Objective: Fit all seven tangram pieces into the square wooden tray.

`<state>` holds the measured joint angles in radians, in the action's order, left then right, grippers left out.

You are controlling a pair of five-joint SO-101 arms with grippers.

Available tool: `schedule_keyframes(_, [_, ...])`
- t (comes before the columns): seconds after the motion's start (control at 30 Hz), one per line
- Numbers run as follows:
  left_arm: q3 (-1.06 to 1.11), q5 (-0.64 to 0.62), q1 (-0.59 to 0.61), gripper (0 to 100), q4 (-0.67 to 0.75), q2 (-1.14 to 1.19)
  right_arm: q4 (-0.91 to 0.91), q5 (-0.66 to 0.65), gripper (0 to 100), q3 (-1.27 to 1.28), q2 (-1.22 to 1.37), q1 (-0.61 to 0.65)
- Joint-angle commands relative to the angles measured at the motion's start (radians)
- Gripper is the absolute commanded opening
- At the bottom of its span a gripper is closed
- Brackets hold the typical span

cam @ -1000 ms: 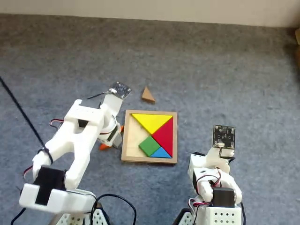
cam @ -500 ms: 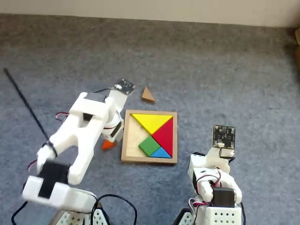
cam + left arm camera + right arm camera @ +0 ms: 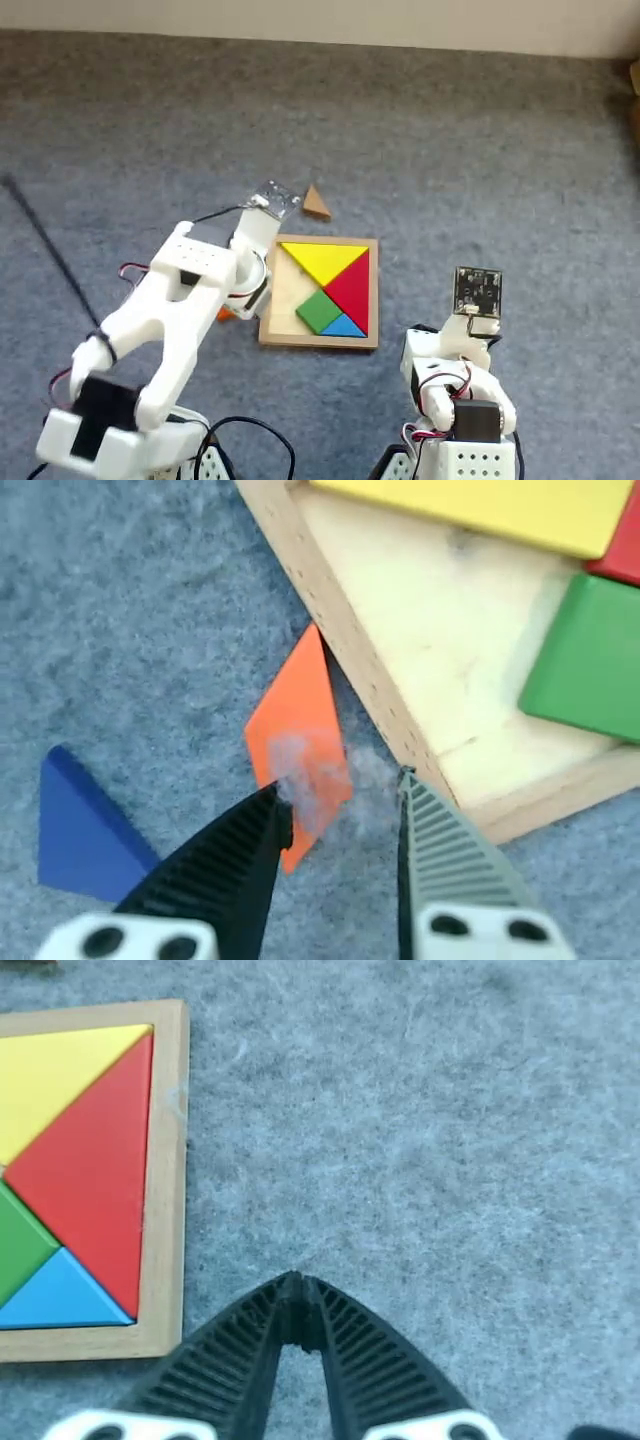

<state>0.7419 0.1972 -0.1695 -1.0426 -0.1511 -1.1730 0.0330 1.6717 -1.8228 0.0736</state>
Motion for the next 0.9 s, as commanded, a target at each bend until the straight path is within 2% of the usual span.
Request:
schedule_keyframes(0.0, [-0.091,-0.011,0.03,17,-0.009,0.131,-0.007,0.009,0.5,0.14,-0.013,-0.012])
schedule_keyframes(0.2, [-0.205,-0.006,0.131,17,-0.087,0.237,-0.007,0.009,0.5,0.14,-0.013,-0.012])
schedule_keyframes(0.57, [-0.206,-0.006,0.139,16,-0.092,0.246,-0.007,0.009,0.5,0.14,-0.013,-0.012])
schedule_keyframes(0.87, [-0.228,0.023,0.162,5,-0.092,0.209,-0.007,0.009,0.5,0.14,-0.013,-0.012])
